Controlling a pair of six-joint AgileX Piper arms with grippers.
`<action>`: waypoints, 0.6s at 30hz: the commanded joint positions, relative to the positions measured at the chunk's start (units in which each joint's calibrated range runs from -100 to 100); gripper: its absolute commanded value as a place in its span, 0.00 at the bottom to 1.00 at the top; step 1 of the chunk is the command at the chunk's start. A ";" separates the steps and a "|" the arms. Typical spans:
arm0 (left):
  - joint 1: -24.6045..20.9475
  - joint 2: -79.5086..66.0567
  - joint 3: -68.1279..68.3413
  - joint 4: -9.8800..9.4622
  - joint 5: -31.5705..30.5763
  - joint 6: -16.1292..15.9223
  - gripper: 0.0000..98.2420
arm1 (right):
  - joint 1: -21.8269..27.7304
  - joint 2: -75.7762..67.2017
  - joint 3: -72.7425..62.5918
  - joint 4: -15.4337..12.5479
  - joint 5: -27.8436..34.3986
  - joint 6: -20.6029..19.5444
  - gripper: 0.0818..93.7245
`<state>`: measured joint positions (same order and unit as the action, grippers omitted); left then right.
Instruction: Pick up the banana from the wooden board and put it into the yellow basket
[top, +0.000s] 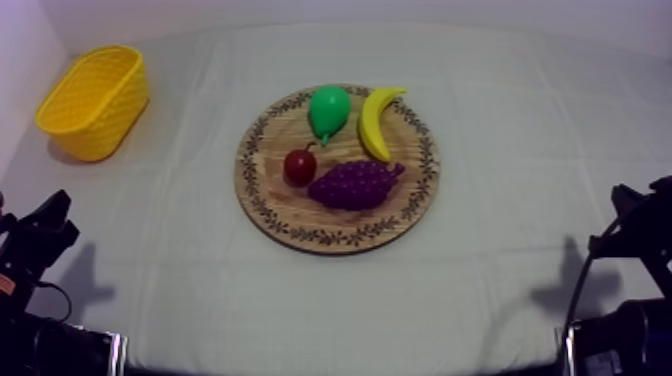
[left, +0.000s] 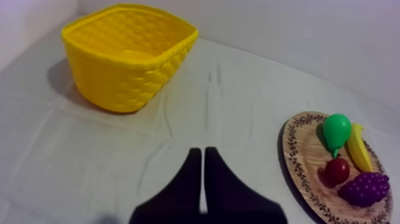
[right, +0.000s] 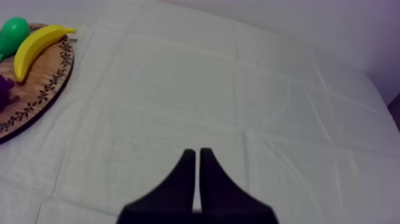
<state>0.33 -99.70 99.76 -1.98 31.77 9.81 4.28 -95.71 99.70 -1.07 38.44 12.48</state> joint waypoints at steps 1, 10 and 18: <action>0.04 -0.04 -0.02 0.12 0.42 -1.04 0.00 | 0.01 -0.04 -0.03 0.02 0.03 0.00 0.01; 3.18 9.75 -12.17 -0.02 4.14 -4.21 0.00 | 0.01 -0.04 -0.03 0.02 0.03 0.00 0.01; 6.20 30.67 -37.38 -0.12 8.94 -6.14 0.04 | 0.01 -0.04 -0.03 0.02 0.03 0.00 0.01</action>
<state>6.08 -77.21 73.74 -2.08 39.61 3.77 4.28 -95.71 99.70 -1.07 38.44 12.48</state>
